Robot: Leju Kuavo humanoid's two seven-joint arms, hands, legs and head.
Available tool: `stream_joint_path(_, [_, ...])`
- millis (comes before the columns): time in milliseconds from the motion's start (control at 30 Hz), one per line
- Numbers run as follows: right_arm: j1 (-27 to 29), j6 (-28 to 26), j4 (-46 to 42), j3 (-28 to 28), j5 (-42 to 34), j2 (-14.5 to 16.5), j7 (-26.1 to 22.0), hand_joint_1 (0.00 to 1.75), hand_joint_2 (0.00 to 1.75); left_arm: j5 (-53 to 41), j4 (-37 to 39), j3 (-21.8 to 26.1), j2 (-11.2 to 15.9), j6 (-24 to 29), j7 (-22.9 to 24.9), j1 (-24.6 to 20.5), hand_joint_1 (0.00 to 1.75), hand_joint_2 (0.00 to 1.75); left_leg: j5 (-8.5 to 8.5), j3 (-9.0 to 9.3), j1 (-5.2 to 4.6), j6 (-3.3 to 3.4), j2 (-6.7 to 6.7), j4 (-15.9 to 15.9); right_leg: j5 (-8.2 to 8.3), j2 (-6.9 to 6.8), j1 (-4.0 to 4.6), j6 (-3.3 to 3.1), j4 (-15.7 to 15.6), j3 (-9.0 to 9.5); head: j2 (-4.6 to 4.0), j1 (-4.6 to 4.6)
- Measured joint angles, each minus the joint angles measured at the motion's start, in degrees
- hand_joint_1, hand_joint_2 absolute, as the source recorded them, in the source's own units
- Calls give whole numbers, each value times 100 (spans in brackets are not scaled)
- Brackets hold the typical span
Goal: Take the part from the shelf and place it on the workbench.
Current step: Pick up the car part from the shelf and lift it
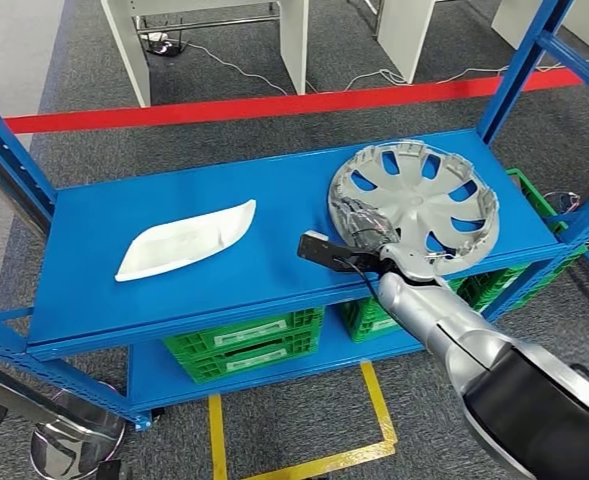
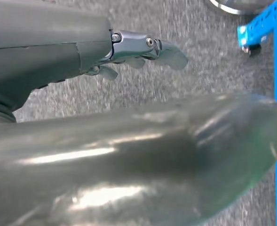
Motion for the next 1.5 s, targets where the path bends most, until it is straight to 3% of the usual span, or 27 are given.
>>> stream_joint_path(33, [14, 3, 14, 11, 9, 0, 62, 0, 175, 1, 0, 0, -5, -2, 3, 2, 0, 0, -4, 2, -2, 4, -1, 3, 1, -1, 0, 7, 146, -82, 0, 2])
stream_joint_path(67, [21, -3, 26, 17, 21, 0, 129, 0, 175, 3, 0, 0, -10, -3, 9, 4, 0, 0, -9, 7, -1, 3, -6, 9, 112, -2, 0, 6, 65, -54, 0, 4])
stream_joint_path(133, [6, -48, 48, 7, 38, -1, 250, 0, 175, 7, 0, 0, -20, -5, 18, 11, 0, 0, -35, 21, -2, -17, -17, 34, 509, -13, 0, -18, -640, 276, 0, 6])
stream_joint_path(200, [-29, -110, 61, -25, 51, 1, 337, 0, 175, 13, 0, 0, -26, -7, 20, 13, 0, 0, -69, 3, -26, -66, -20, 82, 712, -23, 9, -55, -1285, 621, 0, 0])
stream_joint_path(233, [-41, -133, 68, -42, 64, 1, 378, 0, 175, 16, 0, 0, -27, -7, 20, 12, 0, 0, -74, -11, -35, -93, -19, 100, 719, -22, 17, -75, -1415, 694, 0, -3])
stream_joint_path(367, [-72, -135, 100, -102, 154, -9, 548, 0, 175, 21, 0, 0, -18, 1, 16, 27, 0, 0, -142, -41, -32, -196, -14, 178, 723, -10, -2, -185, -1463, 730, 0, -10])
stream_joint_path(433, [-88, -54, 116, -110, 205, -13, 693, 0, 175, 22, 0, 0, -7, 2, 18, 23, 0, 0, -430, -239, -16, -260, -10, 650, 731, -12, -26, -231, -1485, 753, 0, -38])
stream_joint_path(500, [-88, 59, 134, -119, 233, -26, 857, 0, 175, 20, 0, -1, -4, 1, 18, 22, 0, 0, -743, -571, 6, -304, -8, 1382, 725, -13, -26, -250, -1485, 760, 0, -55])
stream_joint_path(533, [-88, 96, 142, -125, 235, -34, 912, 0, 175, 19, 0, -2, -3, 1, 19, 24, 0, 0, -821, -688, 11, -315, -7, 1632, 723, -13, -25, -252, -1485, 763, 0, -55])
stream_joint_path(600, [-89, 131, 148, -135, 234, -44, 952, 0, 175, 18, 0, -2, -3, 1, 20, 29, 0, 0, -852, -774, 14, -323, -7, 1813, 722, -12, -25, -254, -1484, 769, 0, -57])
stream_joint_path(1100, [-88, 134, 149, -137, 233, -45, 955, 0, 175, 18, 0, -2, -3, 0, 21, 30, 0, 0, -842, -774, 15, -323, -7, 1813, 722, -12, -25, -254, -1484, 771, 0, -56])
stream_joint_path(1300, [-89, 165, 156, -161, 222, -65, 974, 0, 175, 18, 0, -2, 0, -2, 24, 30, 0, 0, -703, -723, 16, -317, -7, 1707, 718, -11, -25, -250, -1484, 785, 0, -55])
stream_joint_path(1400, [-94, 191, 161, -187, 206, -80, 984, 0, 175, 18, 0, -2, 5, -2, 24, 25, 0, 0, -463, -561, 17, -301, -7, 1352, 715, -9, -25, -246, -1484, 800, 0, -57])
stream_joint_path(1500, [-102, 213, 174, -252, 185, -118, 1016, 0, 175, 17, 0, -2, 19, -4, 25, 9, 0, 0, -102, -130, 3, -246, -10, 457, 699, -7, -7, -209, -1480, 817, 0, -53])
